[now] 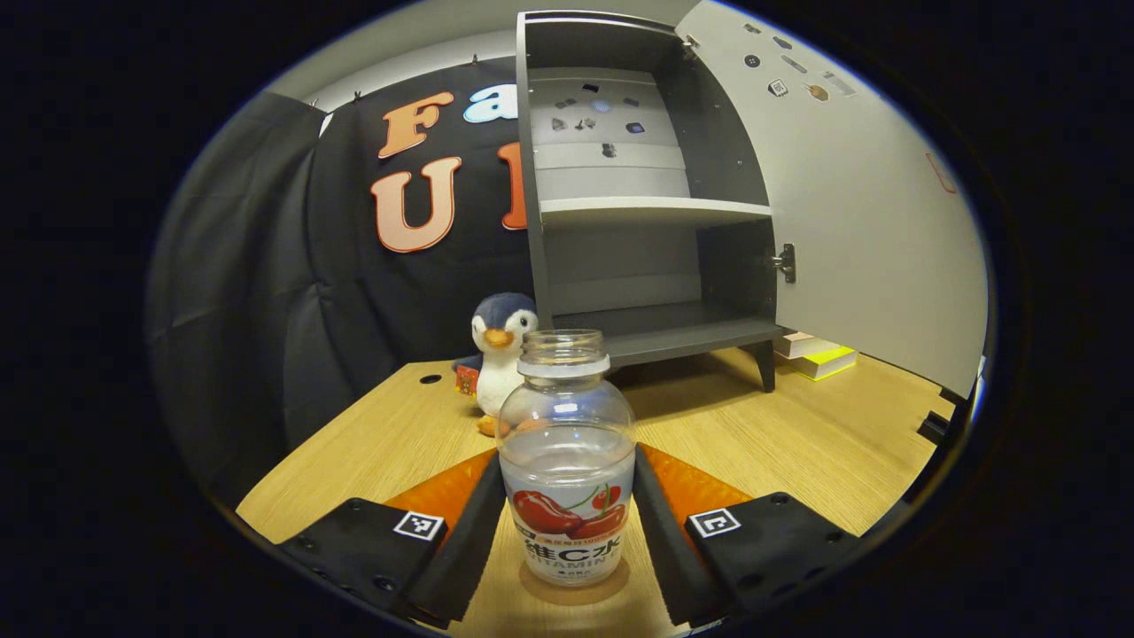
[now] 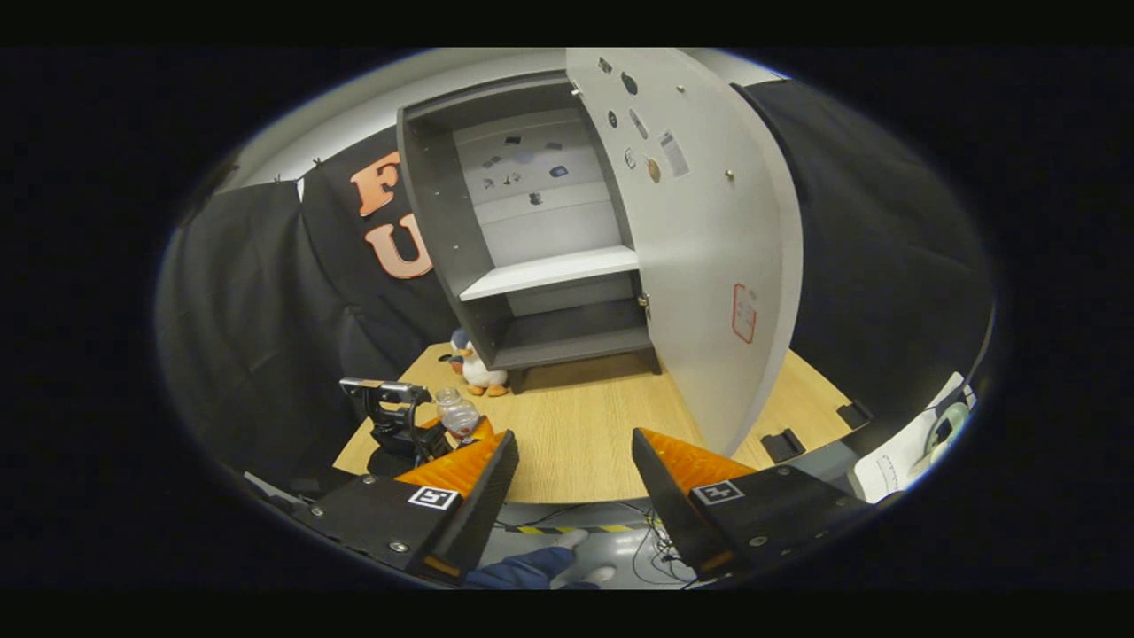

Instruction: Open the cabinet door with the right hand, grasp the bottle in the cabinet with the left hand and place it on the coaster, then close the cabinet door with the right hand.

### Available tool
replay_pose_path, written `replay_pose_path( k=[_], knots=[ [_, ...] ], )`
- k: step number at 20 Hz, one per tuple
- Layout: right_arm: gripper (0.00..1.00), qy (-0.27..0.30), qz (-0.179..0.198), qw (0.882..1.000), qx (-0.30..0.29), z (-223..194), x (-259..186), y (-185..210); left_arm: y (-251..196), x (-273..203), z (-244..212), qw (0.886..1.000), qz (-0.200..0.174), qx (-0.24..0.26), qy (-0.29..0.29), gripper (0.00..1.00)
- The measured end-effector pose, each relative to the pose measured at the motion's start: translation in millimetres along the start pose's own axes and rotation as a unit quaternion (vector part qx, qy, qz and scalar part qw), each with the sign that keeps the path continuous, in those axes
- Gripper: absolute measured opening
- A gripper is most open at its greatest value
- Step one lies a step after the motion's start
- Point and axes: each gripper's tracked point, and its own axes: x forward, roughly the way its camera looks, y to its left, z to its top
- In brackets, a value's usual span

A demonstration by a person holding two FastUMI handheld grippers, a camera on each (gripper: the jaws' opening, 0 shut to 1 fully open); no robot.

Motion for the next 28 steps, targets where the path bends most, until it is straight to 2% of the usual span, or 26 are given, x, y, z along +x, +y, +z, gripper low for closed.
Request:
replay_pose_path(
  k=[7,12,13,18,24,28],
  knots=[
    [0.81,0.02,0.002,1.0,-0.001,-8.9,4.1,-1.5,3.9,-4.3,-10.3,1.0,0.006,-0.018,-0.002,0.86],
    [0.81,0.027,0.009,1.0,-0.002,-12.8,4.0,-1.6,4.2,-10.1,-34.3,0.998,0.021,-0.038,0.039,0.87],
    [0.81,0.027,0.01,1.0,-0.002,-11.7,3.9,-1.6,6.4,-11.9,-34.3,0.998,0.025,-0.044,0.039,0.91],
    [0.81,0.026,0.012,1.0,0.004,-13.6,0.4,-3.0,9.0,-11.7,-31.5,0.997,0.033,-0.049,0.042,0.95],
    [0.81,0.013,0.022,1.0,0.006,-11.4,0.5,-2.2,12.3,-21.5,-0.3,0.998,0.029,-0.059,0.017,0.95],
    [0.81,-0.003,0.032,0.999,0.008,-4.6,-12.2,1.0,16.9,-26.1,34.5,0.999,0.038,-0.032,-0.007,0.95]
  ],
)
